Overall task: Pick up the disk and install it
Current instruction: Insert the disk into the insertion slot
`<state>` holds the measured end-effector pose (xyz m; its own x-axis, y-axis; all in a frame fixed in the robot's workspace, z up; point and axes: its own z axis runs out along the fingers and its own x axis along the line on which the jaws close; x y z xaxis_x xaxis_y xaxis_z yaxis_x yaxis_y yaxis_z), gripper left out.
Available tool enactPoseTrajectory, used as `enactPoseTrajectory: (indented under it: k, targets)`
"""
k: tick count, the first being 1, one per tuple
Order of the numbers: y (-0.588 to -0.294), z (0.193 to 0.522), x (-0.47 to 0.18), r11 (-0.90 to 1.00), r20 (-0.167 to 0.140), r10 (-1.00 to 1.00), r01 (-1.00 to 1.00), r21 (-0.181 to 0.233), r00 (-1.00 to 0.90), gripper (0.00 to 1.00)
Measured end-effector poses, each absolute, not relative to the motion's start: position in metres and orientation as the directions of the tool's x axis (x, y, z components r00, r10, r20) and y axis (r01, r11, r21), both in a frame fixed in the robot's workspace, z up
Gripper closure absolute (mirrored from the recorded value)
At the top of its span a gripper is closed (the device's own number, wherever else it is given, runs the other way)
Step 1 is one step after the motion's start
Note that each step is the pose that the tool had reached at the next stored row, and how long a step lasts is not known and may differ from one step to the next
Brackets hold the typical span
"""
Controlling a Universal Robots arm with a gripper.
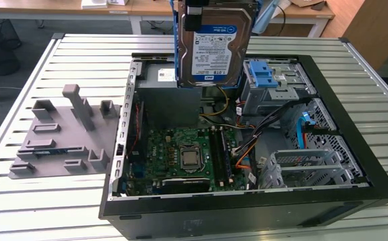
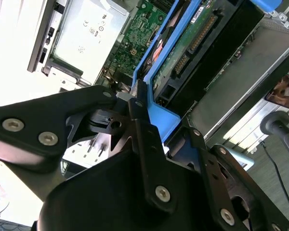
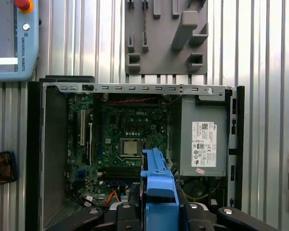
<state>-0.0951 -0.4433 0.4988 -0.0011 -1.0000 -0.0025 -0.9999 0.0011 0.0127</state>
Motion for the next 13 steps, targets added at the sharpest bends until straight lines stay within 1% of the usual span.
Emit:
enactPoseTrajectory:
  k: [13]
  targets:
    - [-0.4477, 0.4988, -0.0950, 0.001, -0.003, -1.000, -1.000, 0.013, -0.001, 0.64]
